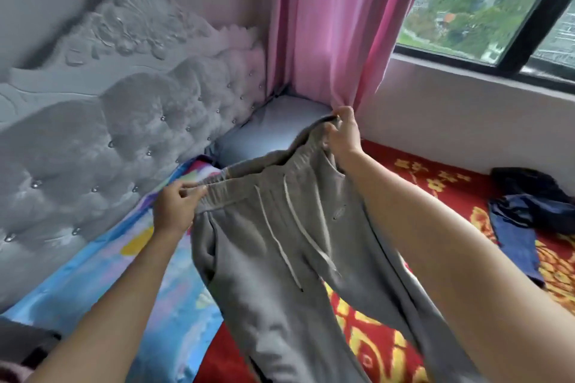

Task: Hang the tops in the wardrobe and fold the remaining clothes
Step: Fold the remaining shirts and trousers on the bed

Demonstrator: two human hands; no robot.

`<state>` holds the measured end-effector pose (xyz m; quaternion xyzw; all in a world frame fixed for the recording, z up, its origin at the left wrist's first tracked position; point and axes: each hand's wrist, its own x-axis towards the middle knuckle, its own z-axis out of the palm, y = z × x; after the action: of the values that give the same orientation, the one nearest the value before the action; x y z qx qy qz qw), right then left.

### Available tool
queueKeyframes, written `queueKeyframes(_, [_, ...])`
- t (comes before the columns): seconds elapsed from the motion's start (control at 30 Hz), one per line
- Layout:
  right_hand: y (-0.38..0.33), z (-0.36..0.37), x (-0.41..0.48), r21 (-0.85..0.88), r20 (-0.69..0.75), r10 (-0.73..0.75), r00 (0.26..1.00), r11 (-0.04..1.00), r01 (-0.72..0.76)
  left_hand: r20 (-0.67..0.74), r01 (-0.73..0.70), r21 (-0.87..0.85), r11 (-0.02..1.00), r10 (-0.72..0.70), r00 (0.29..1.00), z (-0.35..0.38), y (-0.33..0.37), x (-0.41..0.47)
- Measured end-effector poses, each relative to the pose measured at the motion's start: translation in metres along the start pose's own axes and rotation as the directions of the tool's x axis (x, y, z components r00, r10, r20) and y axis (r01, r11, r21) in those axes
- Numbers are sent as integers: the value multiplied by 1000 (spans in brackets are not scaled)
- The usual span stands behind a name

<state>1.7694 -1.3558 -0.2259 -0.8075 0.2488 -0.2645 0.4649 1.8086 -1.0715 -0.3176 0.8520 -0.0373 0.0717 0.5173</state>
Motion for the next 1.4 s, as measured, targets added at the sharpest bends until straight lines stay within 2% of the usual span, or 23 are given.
queueKeyframes(0.07, [-15, 49, 7, 69, 187, -38, 982, 997, 25, -155, 80, 47, 996, -72, 985, -24, -30, 31])
queueKeyframes(0.1, [-18, 63, 2, 4, 263, -28, 964, 1000, 28, -175, 156, 97, 983, -137, 975, -29, -47, 38])
queueKeyframes(0.17, [4, 85, -16, -141, 348, 24, 937, 990, 27, -129, 332, 264, 906, -308, 943, -26, -93, 35])
queueKeyframes(0.23, [46, 87, -44, -232, 367, 112, 923, 972, -26, -53, 393, 398, 829, -407, 912, -12, -132, 12])
queueKeyframes(0.33, [126, 69, -97, -384, 401, 367, 839, 899, -209, 109, 374, 521, 768, -494, 863, 18, -160, -41])
queueKeyframes(0.4, [169, 54, -134, -469, 413, 476, 776, 842, -267, 223, 341, 574, 744, -543, 810, 37, -167, -77])
queueKeyframes(0.53, [249, 17, -216, -560, 308, 669, 677, 703, -439, 413, 217, 671, 709, -600, 685, 77, -186, -160])
queueKeyframes(0.63, [308, -9, -280, -574, 248, 787, 565, 589, -569, 505, 95, 730, 677, -627, 593, 106, -203, -222])
queueKeyframes(0.73, [355, -22, -334, -541, 218, 857, 466, 504, -674, 536, 109, 735, 669, -672, 510, 126, -222, -269])
queueKeyframes(0.8, [375, -26, -355, -527, 208, 868, 450, 487, -696, 499, 239, 714, 658, -718, 485, 139, -237, -291])
queueKeyframes(0.83, [382, -28, -362, -522, 204, 868, 452, 487, -701, 466, 356, 679, 643, -751, 468, 145, -245, -300])
queueKeyframes(0.87, [391, -27, -368, -519, 205, 868, 452, 488, -702, 427, 518, 612, 598, -801, 420, 150, -253, -308])
queueKeyframes(0.9, [399, -27, -372, -518, 205, 869, 451, 487, -703, 395, 688, 513, 514, -852, 343, 154, -259, -315])
queueKeyframes(0.97, [415, -26, -376, -507, 206, 865, 457, 494, -706, 370, 883, 360, 302, -915, 162, 163, -270, -330])
queueKeyframes(1.0, [421, -25, -377, -494, 202, 865, 459, 495, -715, 367, 918, 325, 229, -925, 100, 166, -273, -337])
queueKeyframes(1.03, [424, -24, -376, -476, 198, 867, 458, 493, -728, 369, 932, 309, 192, -927, 69, 169, -277, -342])
queueKeyframes(1.27, [448, -12, -379, -264, 315, 833, 455, 538, -801, 364, 971, 202, 128, -930, 47, 187, -277, -365])
queueKeyframes(1.33, [449, -14, -382, -249, 346, 834, 429, 523, -815, 390, 980, 180, 84, -921, 7, 190, -271, -370])
queueKeyframes(1.4, [447, -17, -382, -284, 374, 805, 460, 571, -770, 435, 982, 183, 38, -899, -46, 193, -264, -374])
